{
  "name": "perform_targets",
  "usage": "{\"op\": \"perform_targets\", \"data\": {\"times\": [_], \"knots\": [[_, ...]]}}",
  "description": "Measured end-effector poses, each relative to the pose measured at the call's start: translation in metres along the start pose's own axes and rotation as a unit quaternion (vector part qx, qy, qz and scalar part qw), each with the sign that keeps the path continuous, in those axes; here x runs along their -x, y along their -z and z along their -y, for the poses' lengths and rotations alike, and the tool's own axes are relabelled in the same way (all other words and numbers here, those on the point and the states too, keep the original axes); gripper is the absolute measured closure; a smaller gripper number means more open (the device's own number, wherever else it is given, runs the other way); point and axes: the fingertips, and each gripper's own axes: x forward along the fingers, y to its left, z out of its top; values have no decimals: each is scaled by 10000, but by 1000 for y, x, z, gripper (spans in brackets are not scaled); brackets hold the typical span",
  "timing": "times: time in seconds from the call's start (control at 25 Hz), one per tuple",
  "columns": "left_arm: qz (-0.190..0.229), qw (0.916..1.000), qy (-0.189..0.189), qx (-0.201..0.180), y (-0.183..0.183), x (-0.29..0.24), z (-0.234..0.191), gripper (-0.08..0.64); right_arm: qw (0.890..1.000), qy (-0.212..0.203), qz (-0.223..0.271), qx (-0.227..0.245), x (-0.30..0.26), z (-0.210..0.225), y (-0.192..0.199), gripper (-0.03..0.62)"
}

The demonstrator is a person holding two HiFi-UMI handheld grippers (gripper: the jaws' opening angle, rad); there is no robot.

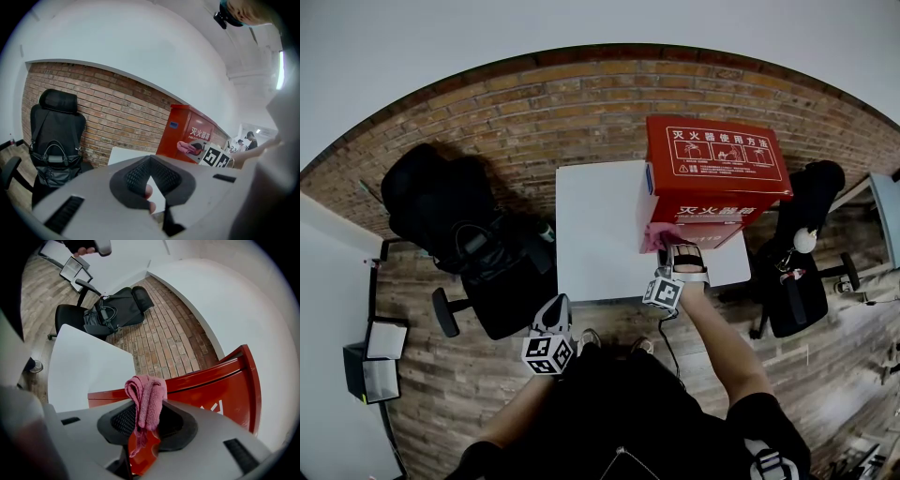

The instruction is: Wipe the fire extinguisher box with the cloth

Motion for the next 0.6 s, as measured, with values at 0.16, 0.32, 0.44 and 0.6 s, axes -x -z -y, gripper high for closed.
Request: {"op": "perform_targets", "data": {"times": [0.16, 0.32, 0.44, 0.6], "knots": [[-13, 10000, -14, 0, 1, 1, 0, 541, 10000, -27, 14, 21, -4, -7, 1, 480], [-20, 10000, -34, 0, 1, 2, 0, 541, 10000, -85, 6, 2, -6, -13, 2, 480], [-29, 10000, -53, -4, 2, 3, -1, 541, 9999, -141, -15, 20, -7, -16, 2, 480], [-31, 10000, -84, -2, 2, 5, -3, 541, 9997, -240, -40, 66, -9, -25, 3, 480]]}}
